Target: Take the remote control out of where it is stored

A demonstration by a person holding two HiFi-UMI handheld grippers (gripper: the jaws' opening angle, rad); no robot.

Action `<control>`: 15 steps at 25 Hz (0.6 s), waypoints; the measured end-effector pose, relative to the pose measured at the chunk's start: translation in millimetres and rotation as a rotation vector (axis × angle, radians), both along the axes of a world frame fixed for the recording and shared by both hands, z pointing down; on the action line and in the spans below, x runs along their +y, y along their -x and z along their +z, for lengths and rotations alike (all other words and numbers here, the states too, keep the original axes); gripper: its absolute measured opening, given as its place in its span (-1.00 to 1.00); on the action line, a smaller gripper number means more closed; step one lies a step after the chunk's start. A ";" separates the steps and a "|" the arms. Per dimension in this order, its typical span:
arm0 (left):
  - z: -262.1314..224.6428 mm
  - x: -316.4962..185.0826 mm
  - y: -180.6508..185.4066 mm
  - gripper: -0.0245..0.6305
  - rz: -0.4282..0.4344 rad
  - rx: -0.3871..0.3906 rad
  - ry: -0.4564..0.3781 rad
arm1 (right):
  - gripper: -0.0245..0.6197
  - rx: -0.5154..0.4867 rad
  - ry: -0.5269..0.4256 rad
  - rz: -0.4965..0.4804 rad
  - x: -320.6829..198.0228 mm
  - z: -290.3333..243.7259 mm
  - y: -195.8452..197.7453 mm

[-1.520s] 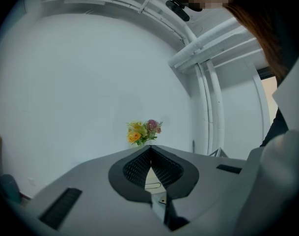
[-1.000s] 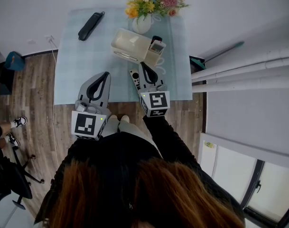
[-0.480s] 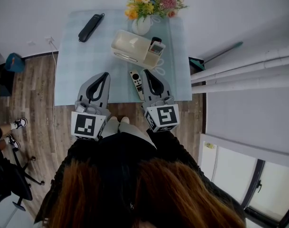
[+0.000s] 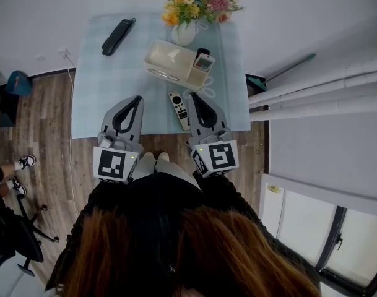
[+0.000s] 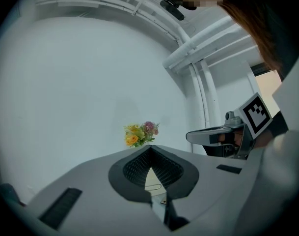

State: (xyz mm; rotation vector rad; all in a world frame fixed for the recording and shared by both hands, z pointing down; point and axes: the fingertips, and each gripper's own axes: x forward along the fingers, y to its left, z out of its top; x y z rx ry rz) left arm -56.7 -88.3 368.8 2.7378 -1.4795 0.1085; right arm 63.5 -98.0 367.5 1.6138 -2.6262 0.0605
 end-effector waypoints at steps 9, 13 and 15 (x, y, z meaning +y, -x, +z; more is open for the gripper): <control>-1.2 -0.5 -2.2 -0.91 0.008 0.004 -0.007 | -0.88 -0.008 -0.008 -0.024 4.0 -7.1 6.3; -1.8 -1.2 -1.7 -0.91 0.002 0.011 -0.009 | -0.88 -0.019 -0.005 -0.022 4.3 -7.4 5.0; -0.8 -1.8 0.2 -0.91 -0.004 0.008 -0.009 | -0.88 -0.031 0.001 -0.016 4.3 -5.5 3.3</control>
